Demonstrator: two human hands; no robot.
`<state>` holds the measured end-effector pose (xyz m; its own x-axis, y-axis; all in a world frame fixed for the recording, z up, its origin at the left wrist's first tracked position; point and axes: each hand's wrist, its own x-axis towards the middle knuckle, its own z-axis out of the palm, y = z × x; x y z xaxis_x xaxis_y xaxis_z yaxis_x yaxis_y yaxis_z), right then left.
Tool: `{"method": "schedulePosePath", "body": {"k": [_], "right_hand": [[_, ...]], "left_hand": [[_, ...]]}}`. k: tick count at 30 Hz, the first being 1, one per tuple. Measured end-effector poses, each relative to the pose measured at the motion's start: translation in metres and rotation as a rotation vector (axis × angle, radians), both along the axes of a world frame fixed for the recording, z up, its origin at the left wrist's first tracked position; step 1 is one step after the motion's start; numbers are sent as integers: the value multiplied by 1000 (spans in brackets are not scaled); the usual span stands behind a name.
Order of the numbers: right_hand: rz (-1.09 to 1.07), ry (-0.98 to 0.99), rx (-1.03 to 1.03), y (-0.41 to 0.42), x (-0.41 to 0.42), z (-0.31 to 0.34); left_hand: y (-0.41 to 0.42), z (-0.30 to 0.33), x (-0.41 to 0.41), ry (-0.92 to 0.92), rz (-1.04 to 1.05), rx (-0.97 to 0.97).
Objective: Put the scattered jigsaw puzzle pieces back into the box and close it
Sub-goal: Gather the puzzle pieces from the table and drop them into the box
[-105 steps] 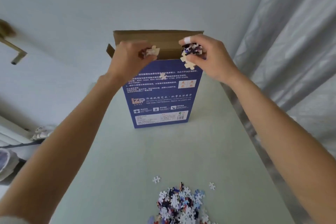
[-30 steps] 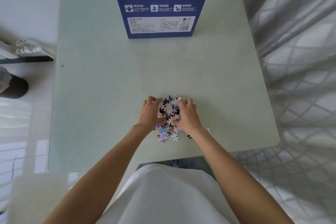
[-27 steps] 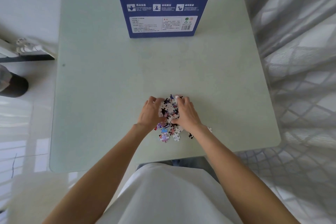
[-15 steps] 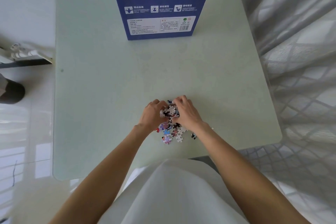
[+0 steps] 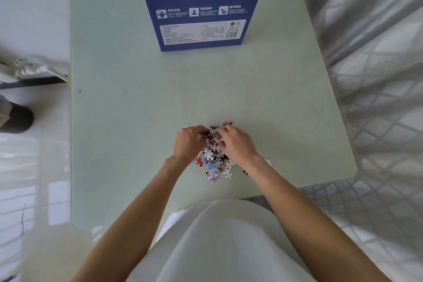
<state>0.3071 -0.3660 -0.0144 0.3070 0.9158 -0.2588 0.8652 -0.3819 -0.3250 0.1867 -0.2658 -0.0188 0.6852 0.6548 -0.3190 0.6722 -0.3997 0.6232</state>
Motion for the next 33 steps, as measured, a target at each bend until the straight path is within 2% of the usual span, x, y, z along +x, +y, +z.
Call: {"method": "schedulePosePath", "body": {"k": [8, 15, 23, 29, 33], "right_hand": [[-56, -26, 13, -4, 9, 0], [-279, 149, 34, -7, 23, -1], [-375, 254, 95, -12, 30, 7], [-250, 209, 82, -16, 41, 32], [-315, 323, 176, -5, 58, 75]], "left_hand": [[8, -3, -7, 45, 18, 4], [9, -2, -13, 49, 81, -65], [7, 6, -17, 7, 121, -45], [14, 29, -15, -139, 103, 68], [35, 67, -1, -273, 51, 154]]}}
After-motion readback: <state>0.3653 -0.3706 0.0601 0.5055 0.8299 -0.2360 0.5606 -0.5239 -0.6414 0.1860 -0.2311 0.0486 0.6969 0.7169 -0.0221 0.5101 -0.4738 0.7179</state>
